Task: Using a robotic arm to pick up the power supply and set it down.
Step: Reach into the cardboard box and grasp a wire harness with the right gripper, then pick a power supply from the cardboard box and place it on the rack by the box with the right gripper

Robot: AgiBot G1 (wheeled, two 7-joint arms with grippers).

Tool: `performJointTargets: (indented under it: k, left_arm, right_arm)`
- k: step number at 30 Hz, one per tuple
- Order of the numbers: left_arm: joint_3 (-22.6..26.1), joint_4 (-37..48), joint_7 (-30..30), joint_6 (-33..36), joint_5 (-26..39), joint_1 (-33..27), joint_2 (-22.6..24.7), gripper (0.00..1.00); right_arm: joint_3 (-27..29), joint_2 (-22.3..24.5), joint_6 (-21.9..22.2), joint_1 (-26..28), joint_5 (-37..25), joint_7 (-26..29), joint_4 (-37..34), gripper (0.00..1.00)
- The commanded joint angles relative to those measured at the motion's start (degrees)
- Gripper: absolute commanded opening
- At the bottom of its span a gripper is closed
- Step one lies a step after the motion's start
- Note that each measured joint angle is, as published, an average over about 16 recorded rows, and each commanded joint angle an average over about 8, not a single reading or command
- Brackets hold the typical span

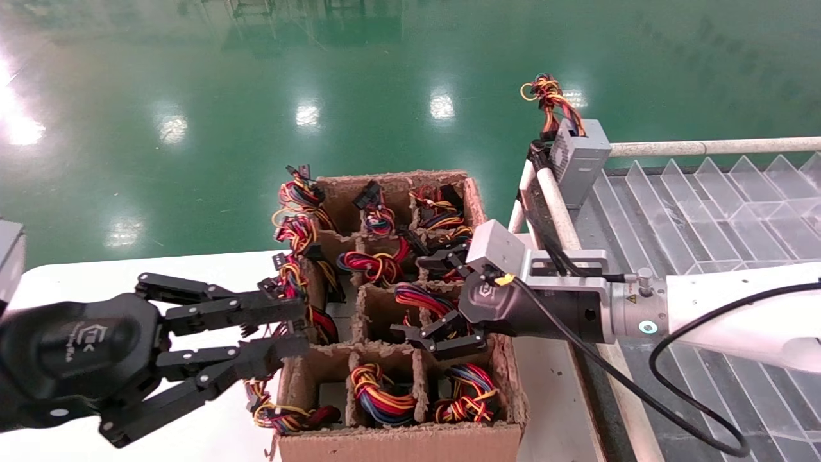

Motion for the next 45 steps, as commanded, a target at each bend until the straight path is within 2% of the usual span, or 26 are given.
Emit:
performJointTargets:
  k: [1,12,26,38,45]
  left_arm:
    - [0.0,0.0,0.0,0.0,0.0,0.0,0.0,0.0]
    - [0.0,0.0,0.0,0.0,0.0,0.0,0.0,0.0]
    - [0.0,0.0,0.0,0.0,0.0,0.0,0.0,0.0]
    - [0.0,0.0,0.0,0.0,0.0,0.0,0.0,0.0]
    - [0.0,0.0,0.0,0.0,0.0,0.0,0.0,0.0]
  right_arm:
    - [-0.29,0.0,0.36,-0.05,-0.57,0.4,0.45,0.0]
    - [0.21,0.54,2.53,-3.29,0.09,1.55,2.64,0.0]
    - [1.05,1.89,3.77,-4.33,0.42,1.25,1.69,0.0]
    - [1.25,1.7,2.0,-2.62,1.03,0.27,-1.19,0.0]
    - [1.65,2.39,0.15,-0.98,1.9,0.63,-0.1,0.0]
